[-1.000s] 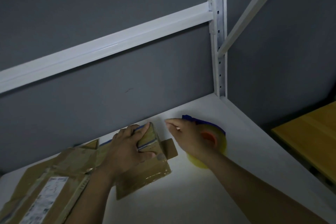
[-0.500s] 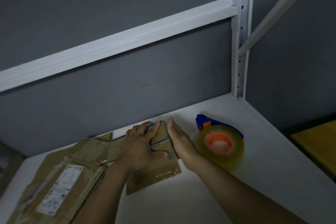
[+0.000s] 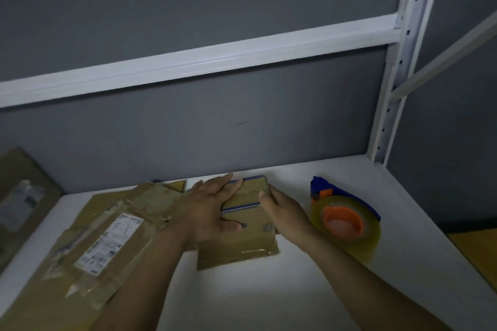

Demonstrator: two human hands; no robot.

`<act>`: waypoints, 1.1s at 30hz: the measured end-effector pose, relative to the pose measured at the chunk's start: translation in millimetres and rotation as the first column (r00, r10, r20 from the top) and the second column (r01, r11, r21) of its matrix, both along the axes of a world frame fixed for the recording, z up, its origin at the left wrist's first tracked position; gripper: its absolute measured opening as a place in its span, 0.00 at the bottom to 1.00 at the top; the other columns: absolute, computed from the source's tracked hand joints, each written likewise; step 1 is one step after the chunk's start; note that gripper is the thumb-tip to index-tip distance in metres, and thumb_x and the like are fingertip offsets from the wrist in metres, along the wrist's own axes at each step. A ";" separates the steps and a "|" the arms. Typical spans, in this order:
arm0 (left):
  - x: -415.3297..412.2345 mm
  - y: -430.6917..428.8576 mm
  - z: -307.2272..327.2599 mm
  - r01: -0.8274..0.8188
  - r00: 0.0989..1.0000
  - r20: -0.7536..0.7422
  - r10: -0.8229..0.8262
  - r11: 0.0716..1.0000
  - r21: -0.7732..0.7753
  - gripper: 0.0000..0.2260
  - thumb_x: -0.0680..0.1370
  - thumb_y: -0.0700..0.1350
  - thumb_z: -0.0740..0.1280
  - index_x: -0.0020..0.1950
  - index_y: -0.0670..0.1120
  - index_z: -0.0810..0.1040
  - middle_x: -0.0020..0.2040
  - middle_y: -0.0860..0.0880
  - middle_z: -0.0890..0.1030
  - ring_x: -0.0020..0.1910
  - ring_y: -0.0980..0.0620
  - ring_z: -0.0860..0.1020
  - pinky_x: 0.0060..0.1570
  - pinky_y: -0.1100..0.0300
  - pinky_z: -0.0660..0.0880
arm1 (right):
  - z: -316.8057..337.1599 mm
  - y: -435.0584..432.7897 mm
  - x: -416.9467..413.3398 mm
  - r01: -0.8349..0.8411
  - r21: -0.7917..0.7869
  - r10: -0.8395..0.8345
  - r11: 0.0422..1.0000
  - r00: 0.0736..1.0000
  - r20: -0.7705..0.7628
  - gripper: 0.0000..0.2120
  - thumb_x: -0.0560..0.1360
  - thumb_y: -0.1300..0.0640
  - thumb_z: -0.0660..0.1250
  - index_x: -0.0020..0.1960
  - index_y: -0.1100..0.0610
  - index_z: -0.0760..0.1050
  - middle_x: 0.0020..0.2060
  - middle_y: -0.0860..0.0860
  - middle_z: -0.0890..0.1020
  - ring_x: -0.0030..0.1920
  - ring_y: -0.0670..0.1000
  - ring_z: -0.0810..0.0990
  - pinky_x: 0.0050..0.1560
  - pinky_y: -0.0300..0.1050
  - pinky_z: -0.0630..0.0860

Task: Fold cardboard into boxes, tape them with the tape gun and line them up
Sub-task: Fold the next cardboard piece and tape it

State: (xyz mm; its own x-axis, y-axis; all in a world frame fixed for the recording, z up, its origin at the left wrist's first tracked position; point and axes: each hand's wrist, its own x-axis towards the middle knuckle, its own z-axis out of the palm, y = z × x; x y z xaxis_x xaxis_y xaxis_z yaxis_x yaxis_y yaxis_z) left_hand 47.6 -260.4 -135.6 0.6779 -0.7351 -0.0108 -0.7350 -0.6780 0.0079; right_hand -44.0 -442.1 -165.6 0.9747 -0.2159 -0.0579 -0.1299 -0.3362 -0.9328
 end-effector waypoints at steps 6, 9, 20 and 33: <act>-3.5 29.7 -12.6 -0.239 0.971 -0.015 0.239 0.956 -0.169 0.48 0.59 0.77 0.48 0.78 0.62 0.46 0.78 0.53 0.52 0.76 0.50 0.53 0.74 0.56 0.51 | 11.4 -8.4 11.1 0.132 -0.594 0.058 0.794 0.956 0.289 0.15 0.79 0.46 0.61 0.63 0.50 0.74 0.60 0.46 0.76 0.60 0.47 0.74 0.54 0.39 0.71; -14.0 18.3 -17.5 -0.265 0.959 0.043 0.281 0.940 -0.213 0.49 0.60 0.77 0.46 0.79 0.57 0.52 0.77 0.49 0.57 0.73 0.46 0.58 0.71 0.56 0.54 | 6.1 -6.3 16.3 0.112 -0.764 0.251 0.636 0.906 0.341 0.13 0.73 0.46 0.70 0.53 0.52 0.80 0.56 0.46 0.80 0.59 0.50 0.75 0.56 0.41 0.68; -31.6 -18.9 -25.1 -0.044 0.998 -0.067 0.019 0.918 -0.394 0.33 0.72 0.71 0.55 0.75 0.60 0.62 0.76 0.61 0.58 0.65 0.51 0.70 0.63 0.61 0.62 | 14.1 -71.5 19.1 -0.014 -0.790 0.057 0.612 0.998 0.026 0.25 0.81 0.49 0.60 0.76 0.47 0.59 0.76 0.49 0.60 0.75 0.52 0.57 0.73 0.48 0.57; -41.2 -73.9 -26.6 0.022 0.941 0.306 0.146 0.874 -0.485 0.28 0.75 0.61 0.62 0.68 0.45 0.76 0.65 0.45 0.78 0.61 0.42 0.74 0.59 0.49 0.74 | -13.8 -123.6 -69.1 0.227 -0.639 -0.371 0.735 0.923 -0.099 0.06 0.77 0.53 0.64 0.50 0.55 0.72 0.45 0.52 0.80 0.39 0.49 0.75 0.37 0.42 0.70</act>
